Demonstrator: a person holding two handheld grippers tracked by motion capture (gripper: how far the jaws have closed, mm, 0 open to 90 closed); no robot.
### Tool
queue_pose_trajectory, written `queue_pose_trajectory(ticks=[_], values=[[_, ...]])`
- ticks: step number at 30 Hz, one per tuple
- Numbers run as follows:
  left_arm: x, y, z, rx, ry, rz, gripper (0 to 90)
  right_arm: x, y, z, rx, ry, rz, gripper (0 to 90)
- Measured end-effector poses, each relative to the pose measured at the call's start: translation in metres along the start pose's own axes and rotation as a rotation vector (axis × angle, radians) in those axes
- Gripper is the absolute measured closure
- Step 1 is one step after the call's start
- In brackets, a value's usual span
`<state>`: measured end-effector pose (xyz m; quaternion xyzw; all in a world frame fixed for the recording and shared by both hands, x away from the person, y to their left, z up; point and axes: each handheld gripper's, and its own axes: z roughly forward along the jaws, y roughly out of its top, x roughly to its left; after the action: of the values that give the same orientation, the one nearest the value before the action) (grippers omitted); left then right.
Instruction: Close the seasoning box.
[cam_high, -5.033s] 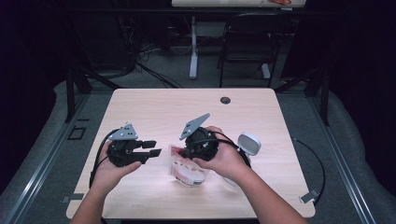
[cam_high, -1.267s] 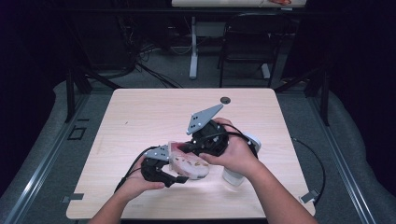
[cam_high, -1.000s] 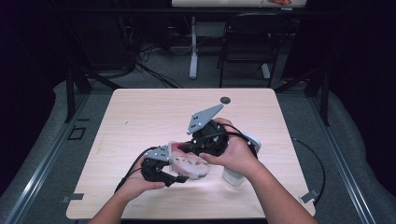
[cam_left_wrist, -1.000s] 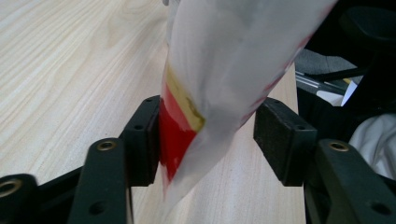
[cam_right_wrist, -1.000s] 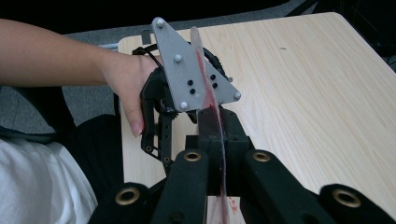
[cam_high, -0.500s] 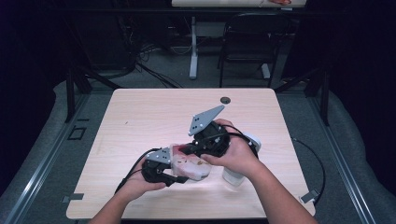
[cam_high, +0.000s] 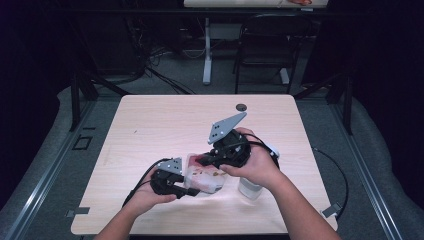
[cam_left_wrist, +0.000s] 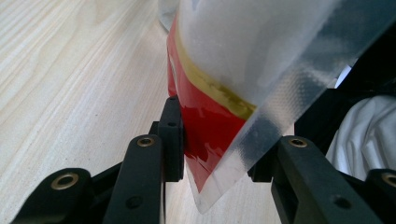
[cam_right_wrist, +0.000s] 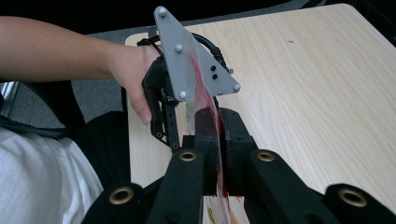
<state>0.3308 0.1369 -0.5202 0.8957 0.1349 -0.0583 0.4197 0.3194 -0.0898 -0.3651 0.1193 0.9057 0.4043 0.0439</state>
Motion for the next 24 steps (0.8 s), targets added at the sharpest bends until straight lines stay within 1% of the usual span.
queue_pose_trajectory(ticks=[4,6,7,9,11,13,14,15,16,17,18,19,20,21,22,23,24], values=[[-0.001,0.001,-0.002,0.027,0.014,-0.008,66.0,0.0,-0.003,-0.002,-0.002,-0.01,0.007,85.4],[-0.002,0.002,-0.002,0.033,0.015,-0.009,66.1,-0.001,-0.004,-0.002,-0.004,-0.009,0.008,85.2],[-0.002,0.002,-0.003,0.044,0.015,-0.008,66.2,-0.001,-0.007,-0.003,-0.007,-0.01,0.012,84.7],[-0.003,0.003,-0.002,0.047,0.015,-0.014,66.3,-0.002,-0.008,-0.003,-0.013,-0.011,0.016,84.6],[-0.004,0.005,-0.003,0.066,0.022,-0.008,66.5,-0.002,-0.012,-0.006,-0.019,-0.012,0.02,84.7],[-0.005,0.008,-0.005,0.086,0.046,-0.005,66.7,-0.002,-0.015,-0.007,-0.027,-0.015,0.024,84.5],[-0.005,0.009,-0.005,0.088,0.035,-0.004,66.8,-0.003,-0.016,-0.009,-0.029,-0.016,0.023,84.2],[-0.005,0.009,-0.005,0.088,0.035,-0.004,66.9,-0.003,-0.016,-0.009,-0.029,-0.016,0.023,84.2],[-0.005,0.011,-0.006,0.105,0.06,-0.004,67.1,-0.004,-0.019,-0.011,-0.034,-0.022,0.028,82.9],[-0.005,0.011,-0.005,0.098,0.043,-0.008,67.3,-0.005,-0.021,-0.012,-0.042,-0.022,0.031,82.6],[-0.005,0.013,-0.006,0.123,0.057,0.002,67.4,-0.005,-0.023,-0.012,-0.046,-0.026,0.036,82.3],[-0.005,0.013,-0.005,0.116,0.047,0.002,67.6,-0.006,-0.025,-0.013,-0.053,-0.026,0.041,82.1],[-0.005,0.014,-0.005,0.12,0.047,0.004,67.6,-0.006,-0.027,-0.013,-0.057,-0.025,0.043,81.7],[-0.006,0.015,-0.006,0.144,0.065,0.006,67.8,-0.006,-0.03,-0.014,-0.062,-0.029,0.045,80.9],[-0.005,0.015,-0.005,0.13,0.045,0.003,67.9,-0.006,-0.032,-0.015,-0.066,-0.033,0.047,80.3],[-0.006,0.017,-0.006,0.157,0.066,0.01,67.9,-0.006,-0.034,-0.015,-0.072,-0.037,0.049,79.7],[-0.007,0.017,-0.005,0.156,0.064,0.008,68.0,-0.006,-0.035,-0.016,-0.074,-0.039,0.05,79.2]])
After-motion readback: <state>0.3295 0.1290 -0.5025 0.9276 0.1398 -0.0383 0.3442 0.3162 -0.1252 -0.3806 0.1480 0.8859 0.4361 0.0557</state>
